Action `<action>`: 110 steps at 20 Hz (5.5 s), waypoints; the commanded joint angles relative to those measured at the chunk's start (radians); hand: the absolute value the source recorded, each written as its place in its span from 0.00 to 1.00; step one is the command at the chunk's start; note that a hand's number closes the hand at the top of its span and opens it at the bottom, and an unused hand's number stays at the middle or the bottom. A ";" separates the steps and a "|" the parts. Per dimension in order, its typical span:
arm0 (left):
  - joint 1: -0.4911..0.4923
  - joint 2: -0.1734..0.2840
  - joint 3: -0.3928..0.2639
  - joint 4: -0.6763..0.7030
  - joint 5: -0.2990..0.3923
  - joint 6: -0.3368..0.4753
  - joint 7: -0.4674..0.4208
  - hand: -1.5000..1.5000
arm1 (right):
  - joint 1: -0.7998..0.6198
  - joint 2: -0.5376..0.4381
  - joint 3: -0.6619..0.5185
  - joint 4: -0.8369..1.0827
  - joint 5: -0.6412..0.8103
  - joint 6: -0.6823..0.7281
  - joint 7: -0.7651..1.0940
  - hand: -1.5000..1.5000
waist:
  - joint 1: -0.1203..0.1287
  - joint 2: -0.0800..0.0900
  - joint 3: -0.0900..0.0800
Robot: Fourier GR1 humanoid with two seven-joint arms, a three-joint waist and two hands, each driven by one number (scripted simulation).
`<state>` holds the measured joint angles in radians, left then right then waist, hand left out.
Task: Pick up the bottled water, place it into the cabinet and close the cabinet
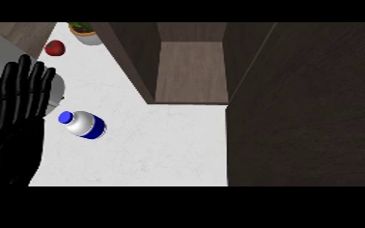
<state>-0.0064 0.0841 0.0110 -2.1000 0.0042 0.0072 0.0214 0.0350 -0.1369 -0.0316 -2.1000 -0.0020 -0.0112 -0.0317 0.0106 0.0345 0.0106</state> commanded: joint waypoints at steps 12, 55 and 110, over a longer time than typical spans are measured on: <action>0.143 0.153 0.318 0.011 0.534 -0.232 0.122 0.00 | 0.156 -0.004 0.164 -0.261 -0.136 0.139 0.186 0.00 | -0.008 -0.037 -0.011; 0.037 0.155 0.405 0.692 0.222 -0.427 -0.115 0.00 | 0.070 0.042 0.500 -0.467 0.134 -0.084 0.465 0.00 | -0.019 -0.034 -0.012; -0.406 0.039 0.243 1.642 -0.139 -0.108 -1.085 1.00 | 0.058 -0.056 0.630 -0.435 0.185 -0.225 0.456 0.00 | -0.017 -0.039 -0.011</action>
<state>-0.4322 0.2123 0.2946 -0.4015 -0.1100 -0.1704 -0.9878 0.0881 -0.2058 0.5340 -2.4831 0.0644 -0.2152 0.3875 -0.0151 -0.0012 -0.0005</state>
